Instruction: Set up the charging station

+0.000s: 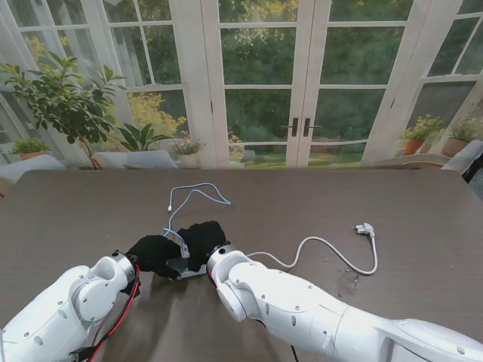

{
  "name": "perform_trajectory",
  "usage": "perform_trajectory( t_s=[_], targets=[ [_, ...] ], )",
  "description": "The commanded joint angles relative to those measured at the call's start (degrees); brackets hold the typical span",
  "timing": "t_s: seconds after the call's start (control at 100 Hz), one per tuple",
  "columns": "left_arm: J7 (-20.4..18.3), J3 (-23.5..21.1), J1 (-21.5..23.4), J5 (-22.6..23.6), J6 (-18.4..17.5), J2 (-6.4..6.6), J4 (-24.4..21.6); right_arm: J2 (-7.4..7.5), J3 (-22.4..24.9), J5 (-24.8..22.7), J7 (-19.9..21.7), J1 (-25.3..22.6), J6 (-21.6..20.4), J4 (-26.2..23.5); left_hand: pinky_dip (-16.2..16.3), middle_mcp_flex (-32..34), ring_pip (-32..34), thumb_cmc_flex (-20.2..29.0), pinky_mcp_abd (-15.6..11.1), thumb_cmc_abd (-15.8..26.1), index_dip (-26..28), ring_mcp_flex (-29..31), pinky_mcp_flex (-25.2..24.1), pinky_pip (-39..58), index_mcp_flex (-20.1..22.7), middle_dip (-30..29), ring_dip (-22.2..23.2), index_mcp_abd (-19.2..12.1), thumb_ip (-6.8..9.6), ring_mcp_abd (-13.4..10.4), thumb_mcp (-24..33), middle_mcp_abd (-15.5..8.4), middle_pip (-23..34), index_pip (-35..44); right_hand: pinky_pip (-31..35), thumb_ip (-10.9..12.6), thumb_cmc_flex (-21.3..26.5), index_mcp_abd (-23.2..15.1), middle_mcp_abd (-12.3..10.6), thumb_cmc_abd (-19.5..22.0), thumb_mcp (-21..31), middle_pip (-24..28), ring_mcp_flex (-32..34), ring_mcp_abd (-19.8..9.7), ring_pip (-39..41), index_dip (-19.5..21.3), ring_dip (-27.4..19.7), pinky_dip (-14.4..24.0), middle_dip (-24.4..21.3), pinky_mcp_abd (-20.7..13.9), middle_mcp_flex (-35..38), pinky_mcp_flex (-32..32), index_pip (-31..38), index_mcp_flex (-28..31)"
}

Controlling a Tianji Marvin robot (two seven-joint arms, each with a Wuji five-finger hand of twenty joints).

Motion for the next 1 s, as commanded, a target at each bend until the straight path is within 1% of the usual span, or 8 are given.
perform_trajectory(
  t_s=[0.0,0.06,0.17,0.69,0.99],
  targets=[
    [-1.79,0.27,1.02,0.42,0.01,0.07,1.11,0.21,-0.41,-1.02,0.97,-0.26,0.54,-0.55,0.13,3.77,2.03,17.61,-1.69,4.75,2.15,0.95,0.85,3.09,10.15,2.24,0.65,-12.04,4.29,0.52,13.45,-3.03,3.28,13.96,3.23,3.51,6.37,-19.93,-1.67,6.78,9.51,0.40,2.01,-0.64,1.81,5.22,-34.49,0.75,0.35,-2.01,1.84,0.51,12.21,8.18],
    [-1.73,0.30,1.01,0.45,-0.01,0.07,1.16,0.31,-0.54,-1.55,0.95,-0.25,1.18,-0.73,0.13,3.74,2.03,17.66,-1.70,4.73,2.16,0.97,0.85,3.09,10.21,2.24,0.64,-12.10,4.31,0.56,13.49,-3.04,3.27,13.99,3.33,3.51,6.48,-19.77,-1.57,6.76,9.51,0.42,2.02,-0.28,1.99,5.24,-34.42,0.84,0.40,-2.15,1.86,0.57,12.25,8.14],
    [-1.88,0.34,1.01,0.55,-0.12,0.12,1.14,0.50,-0.61,-1.81,1.34,-0.33,1.81,-1.16,0.12,3.76,1.97,17.64,-1.77,4.65,2.14,0.93,0.77,3.06,10.20,2.23,0.61,-11.97,4.29,0.51,13.52,-3.02,3.27,14.01,3.38,3.52,6.63,-19.64,-1.53,6.87,9.43,0.42,2.07,-0.58,2.13,5.26,-34.39,0.92,0.41,-2.23,1.87,0.71,12.28,8.11],
    [-2.08,0.47,1.07,0.67,-0.09,0.14,0.72,0.51,-0.61,-1.83,1.38,-0.34,1.85,-1.19,0.13,3.85,2.82,17.64,-2.01,4.58,2.07,1.24,0.97,3.22,10.40,2.27,0.98,-12.12,4.34,0.46,13.64,-2.98,3.32,14.16,3.32,3.43,6.70,-19.47,-1.38,6.77,9.57,0.46,2.05,-0.55,2.53,5.26,-34.47,1.11,0.36,-2.38,1.98,1.08,12.36,8.22],
    [-1.54,0.83,1.21,0.80,-0.16,0.07,0.50,0.52,-0.61,-1.83,1.38,-0.34,1.85,-1.20,0.04,3.96,3.83,17.64,-2.16,4.49,2.06,1.53,1.41,3.46,10.51,2.29,1.26,-12.08,4.38,0.29,13.72,-2.89,3.38,14.24,3.35,3.39,6.77,-19.37,-1.25,6.64,9.69,0.50,2.05,-0.79,2.59,5.23,-34.56,1.19,0.29,-2.41,2.00,1.19,12.40,8.27]
  ],
)
